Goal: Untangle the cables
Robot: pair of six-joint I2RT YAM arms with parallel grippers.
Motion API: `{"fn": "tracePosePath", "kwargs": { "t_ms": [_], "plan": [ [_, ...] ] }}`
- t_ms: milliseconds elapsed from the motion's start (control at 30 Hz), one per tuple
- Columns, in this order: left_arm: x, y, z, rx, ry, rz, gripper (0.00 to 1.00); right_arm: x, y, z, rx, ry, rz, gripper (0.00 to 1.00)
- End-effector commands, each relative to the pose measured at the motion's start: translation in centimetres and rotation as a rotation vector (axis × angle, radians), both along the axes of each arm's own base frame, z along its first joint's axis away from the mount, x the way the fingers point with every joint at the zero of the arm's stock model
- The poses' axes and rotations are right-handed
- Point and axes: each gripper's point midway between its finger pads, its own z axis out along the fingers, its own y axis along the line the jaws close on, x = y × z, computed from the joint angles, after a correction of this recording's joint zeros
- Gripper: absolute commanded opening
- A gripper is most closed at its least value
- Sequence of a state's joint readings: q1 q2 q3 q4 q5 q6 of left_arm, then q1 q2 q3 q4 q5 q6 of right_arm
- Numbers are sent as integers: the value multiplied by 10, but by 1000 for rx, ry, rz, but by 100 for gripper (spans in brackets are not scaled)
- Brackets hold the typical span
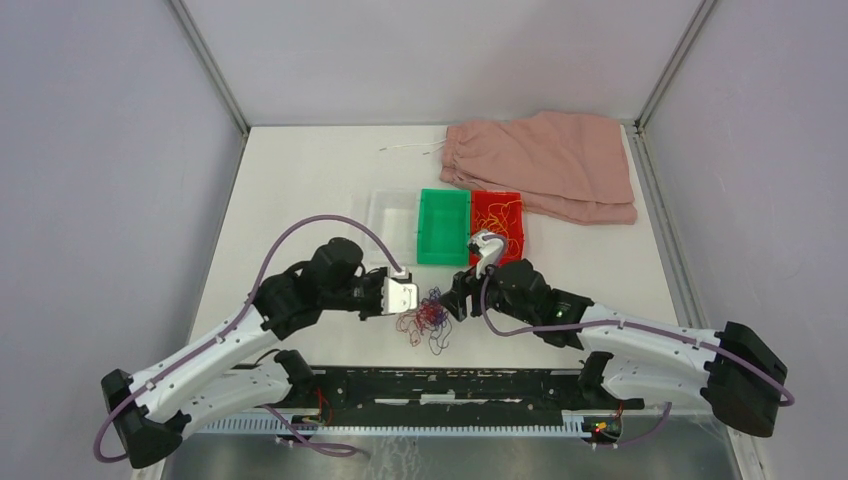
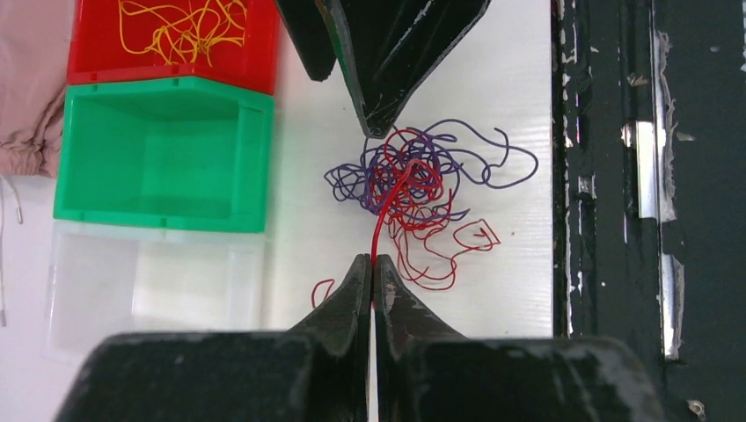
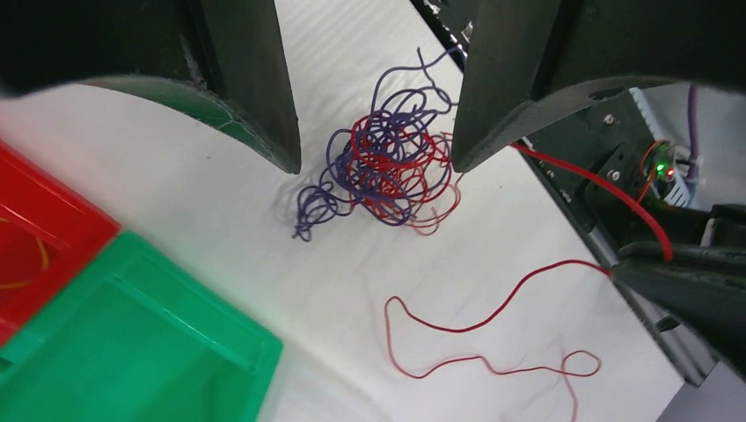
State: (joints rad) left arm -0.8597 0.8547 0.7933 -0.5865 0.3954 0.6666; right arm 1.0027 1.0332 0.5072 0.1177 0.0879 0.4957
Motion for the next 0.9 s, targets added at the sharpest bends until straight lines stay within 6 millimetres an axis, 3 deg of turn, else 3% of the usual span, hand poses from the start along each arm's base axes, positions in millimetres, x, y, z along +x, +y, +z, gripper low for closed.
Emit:
{"fn": "tracePosePath", "kwargs": {
  "t_ms": [0, 100, 233, 500, 667, 867],
  "plan": [
    [1, 14, 11, 29, -90, -8, 3, -5, 39, 57, 165, -113, 170, 70],
    [3, 18, 22, 12, -160, -18, 3, -9, 55, 58, 171, -89, 236, 69],
    [5, 21, 39, -19, -230, -17, 3, -8, 73, 34, 136, -40, 246, 65],
    [0, 26, 51, -22, -259, -37, 3, 2, 96, -23, -41, -44, 192, 54],
    [1, 28, 69, -35, -306, -46, 3, 2, 97, -45, -87, -41, 163, 51],
    [6, 29, 104, -73, -407, -45, 3, 8, 91, -63, -111, -36, 96, 33]
  ]
}}
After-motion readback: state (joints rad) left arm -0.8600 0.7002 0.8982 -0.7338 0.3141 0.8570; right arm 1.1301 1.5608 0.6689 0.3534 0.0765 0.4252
